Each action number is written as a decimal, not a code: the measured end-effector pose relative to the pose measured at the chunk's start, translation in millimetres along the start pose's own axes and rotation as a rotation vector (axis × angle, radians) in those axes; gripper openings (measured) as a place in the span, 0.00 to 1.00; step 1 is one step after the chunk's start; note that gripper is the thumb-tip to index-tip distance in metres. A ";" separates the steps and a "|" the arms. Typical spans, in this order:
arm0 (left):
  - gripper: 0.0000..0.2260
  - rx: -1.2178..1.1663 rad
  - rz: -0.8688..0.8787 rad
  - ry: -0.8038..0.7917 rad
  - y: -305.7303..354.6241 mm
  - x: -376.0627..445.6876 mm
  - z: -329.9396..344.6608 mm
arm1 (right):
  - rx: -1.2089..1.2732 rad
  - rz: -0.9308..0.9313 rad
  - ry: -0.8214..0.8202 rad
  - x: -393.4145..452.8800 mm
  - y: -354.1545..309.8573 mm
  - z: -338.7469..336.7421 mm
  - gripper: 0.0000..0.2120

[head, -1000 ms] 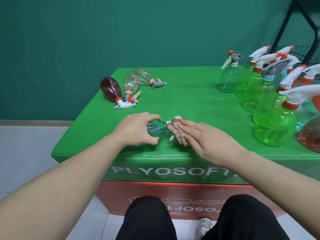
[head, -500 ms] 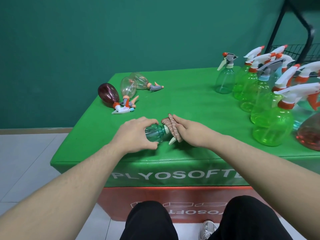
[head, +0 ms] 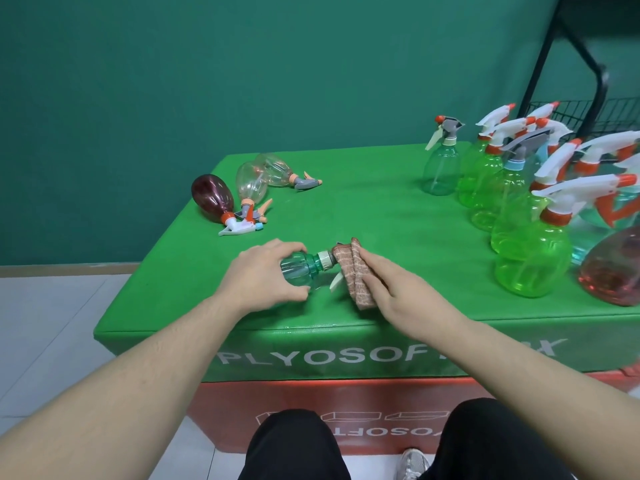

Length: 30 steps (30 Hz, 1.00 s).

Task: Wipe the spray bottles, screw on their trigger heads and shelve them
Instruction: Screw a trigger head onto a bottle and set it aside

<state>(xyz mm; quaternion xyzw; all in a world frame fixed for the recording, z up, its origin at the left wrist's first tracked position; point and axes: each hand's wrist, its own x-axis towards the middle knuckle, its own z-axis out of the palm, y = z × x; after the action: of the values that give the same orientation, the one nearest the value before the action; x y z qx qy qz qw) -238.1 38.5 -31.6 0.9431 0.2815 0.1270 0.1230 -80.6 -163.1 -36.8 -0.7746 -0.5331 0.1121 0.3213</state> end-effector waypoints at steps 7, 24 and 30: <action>0.30 -0.042 -0.010 0.046 -4.6 -4.4 2.5 | 0.086 0.089 0.020 34.0 -16.3 5.0 0.21; 0.28 -0.143 -0.131 0.048 -1.8 -2.7 -1.7 | 0.195 0.150 0.049 56.0 -22.9 5.0 0.19; 0.30 -0.121 -0.159 0.017 7.5 -3.6 -6.2 | 0.175 0.163 0.112 34.6 -11.2 -1.3 0.18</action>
<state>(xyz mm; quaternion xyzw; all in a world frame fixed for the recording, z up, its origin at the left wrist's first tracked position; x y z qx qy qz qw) -239.1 31.3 -24.2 0.9074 0.3485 0.1417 0.1872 -74.3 -130.0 -23.0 -0.7895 -0.4377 0.1404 0.4068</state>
